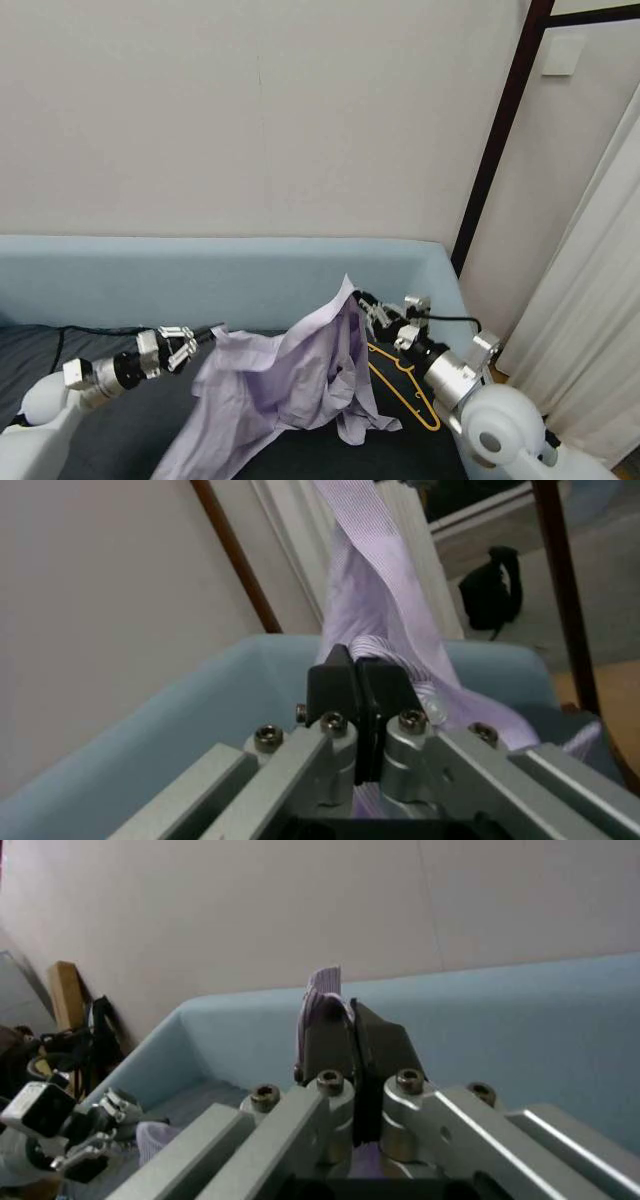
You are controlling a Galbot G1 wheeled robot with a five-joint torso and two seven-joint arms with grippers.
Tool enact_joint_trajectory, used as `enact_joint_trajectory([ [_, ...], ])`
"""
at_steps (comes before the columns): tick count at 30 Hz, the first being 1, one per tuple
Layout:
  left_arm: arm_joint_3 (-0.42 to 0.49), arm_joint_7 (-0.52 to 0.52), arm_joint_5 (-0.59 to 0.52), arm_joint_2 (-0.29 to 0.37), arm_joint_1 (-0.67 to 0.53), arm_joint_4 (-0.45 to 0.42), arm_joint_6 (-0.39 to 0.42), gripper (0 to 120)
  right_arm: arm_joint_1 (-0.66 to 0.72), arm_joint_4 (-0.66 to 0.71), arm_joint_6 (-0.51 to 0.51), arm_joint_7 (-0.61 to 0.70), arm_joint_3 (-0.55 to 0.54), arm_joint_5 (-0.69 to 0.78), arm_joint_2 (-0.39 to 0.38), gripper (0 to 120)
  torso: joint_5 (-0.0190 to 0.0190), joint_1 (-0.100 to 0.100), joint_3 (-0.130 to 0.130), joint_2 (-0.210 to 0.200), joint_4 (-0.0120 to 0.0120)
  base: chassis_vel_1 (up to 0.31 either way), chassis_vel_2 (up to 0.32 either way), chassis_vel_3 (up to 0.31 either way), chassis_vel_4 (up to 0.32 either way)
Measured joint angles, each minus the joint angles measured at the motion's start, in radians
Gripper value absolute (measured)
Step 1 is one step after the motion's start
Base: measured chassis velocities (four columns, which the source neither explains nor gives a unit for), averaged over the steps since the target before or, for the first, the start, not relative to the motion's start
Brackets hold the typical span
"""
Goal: Pick up the clothes from the sofa and hang them on the clothes hanger.
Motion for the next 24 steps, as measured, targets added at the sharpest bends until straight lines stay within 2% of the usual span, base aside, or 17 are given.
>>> enact_joint_trajectory([
  [4, 0.001, 0.029, 0.086, -0.020, -0.014, 0.056, -0.028, 0, -0.015, -0.003, 0.005, -0.004, 0.012, 0.001, 0.004, 0, 0.0001, 0.000, 0.000, 0.000, 0.0002, 0.000, 0.000, 0.000, 0.000],
  [5, 0.001, 0.029, 0.086, -0.020, -0.014, 0.056, -0.028, 0, -0.015, -0.003, 0.005, -0.004, 0.012, 0.001, 0.004, 0, 0.0001, 0.000, 0.000, 0.000, 0.0002, 0.000, 0.000, 0.000, 0.000],
  [10, -0.004, 0.010, 0.120, -0.066, -0.013, 0.168, -0.046, 0, -0.015, 0.017, 0.060, -0.041, 0.037, 0.056, 0.001, 0, -0.0002, 0.000, 0.000, 0.000, 0.0004, 0.000, 0.000, 0.000, 0.000],
  [16, -0.016, 0.004, 0.169, -0.098, -0.010, 0.235, -0.060, 0, -0.028, 0.026, 0.070, -0.039, 0.039, 0.062, 0.001, 0, -0.0001, 0.000, 0.000, 0.000, 0.0003, 0.000, 0.000, 0.000, 0.000],
  [18, -0.017, -0.038, 0.210, -0.107, -0.006, 0.268, -0.078, 0, -0.036, 0.040, 0.073, -0.027, 0.048, 0.092, 0.009, 0, 0.0000, 0.000, 0.000, 0.000, 0.0001, 0.000, 0.000, 0.000, 0.000],
  [21, -0.008, -0.076, 0.210, -0.113, 0.002, 0.285, -0.096, 0, -0.037, 0.052, 0.089, -0.033, 0.051, 0.125, 0.016, 0, 0.0001, 0.000, 0.000, 0.000, 0.0002, 0.000, 0.000, 0.000, 0.000],
  [24, 0.019, -0.188, 0.182, -0.124, 0.043, 0.290, -0.140, 0, -0.038, 0.062, 0.124, -0.084, 0.046, 0.151, 0.027, 0, -0.0001, 0.000, 0.000, 0.000, 0.0002, 0.000, 0.000, 0.000, 0.000],
])
